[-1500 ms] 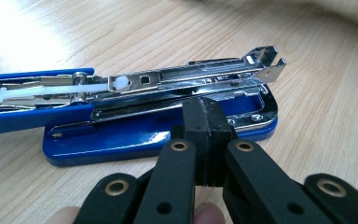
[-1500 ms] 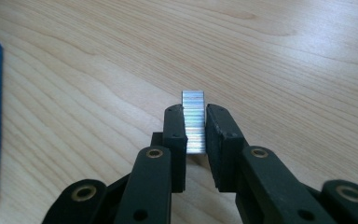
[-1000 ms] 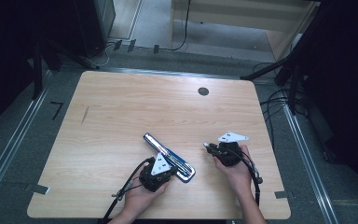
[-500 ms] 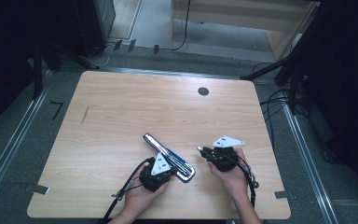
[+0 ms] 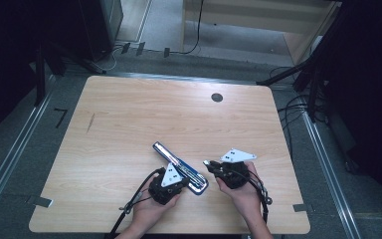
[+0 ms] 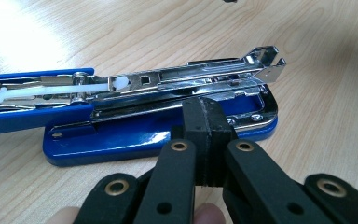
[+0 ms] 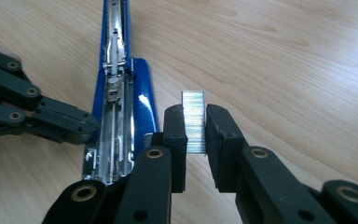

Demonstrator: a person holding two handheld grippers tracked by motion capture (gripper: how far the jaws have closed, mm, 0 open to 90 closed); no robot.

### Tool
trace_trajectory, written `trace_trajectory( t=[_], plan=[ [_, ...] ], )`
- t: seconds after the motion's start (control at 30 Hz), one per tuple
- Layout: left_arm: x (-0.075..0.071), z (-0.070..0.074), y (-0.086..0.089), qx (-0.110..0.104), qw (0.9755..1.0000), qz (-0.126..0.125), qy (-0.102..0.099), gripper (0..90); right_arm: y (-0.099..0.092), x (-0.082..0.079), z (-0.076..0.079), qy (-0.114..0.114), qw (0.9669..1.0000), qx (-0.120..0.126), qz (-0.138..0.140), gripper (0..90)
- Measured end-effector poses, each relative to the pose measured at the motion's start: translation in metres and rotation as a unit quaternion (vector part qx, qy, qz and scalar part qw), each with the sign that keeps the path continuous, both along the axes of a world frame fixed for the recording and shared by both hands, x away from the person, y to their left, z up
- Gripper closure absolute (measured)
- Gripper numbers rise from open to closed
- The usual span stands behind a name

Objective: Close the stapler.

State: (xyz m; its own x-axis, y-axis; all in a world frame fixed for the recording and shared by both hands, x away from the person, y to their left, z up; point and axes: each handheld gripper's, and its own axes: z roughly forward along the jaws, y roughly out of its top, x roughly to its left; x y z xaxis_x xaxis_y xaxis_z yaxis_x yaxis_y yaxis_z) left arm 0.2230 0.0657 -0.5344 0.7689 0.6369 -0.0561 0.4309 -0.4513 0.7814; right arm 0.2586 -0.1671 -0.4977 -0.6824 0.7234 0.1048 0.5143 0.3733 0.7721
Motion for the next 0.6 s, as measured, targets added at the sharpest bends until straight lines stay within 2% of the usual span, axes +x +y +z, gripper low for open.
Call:
trace_trajectory(
  t=[0.4,0.6],
  plan=[
    [0.000,0.000,0.000,0.001,1.0000,0.001,-0.001,90.0,0.010,-0.013,0.008,-0.005,0.9998,-0.002,0.022,80.0],
    [0.000,0.000,0.000,-0.001,1.0000,0.001,0.000,90.0,0.017,-0.016,0.009,0.001,0.9996,-0.003,0.028,80.0]
  ],
)
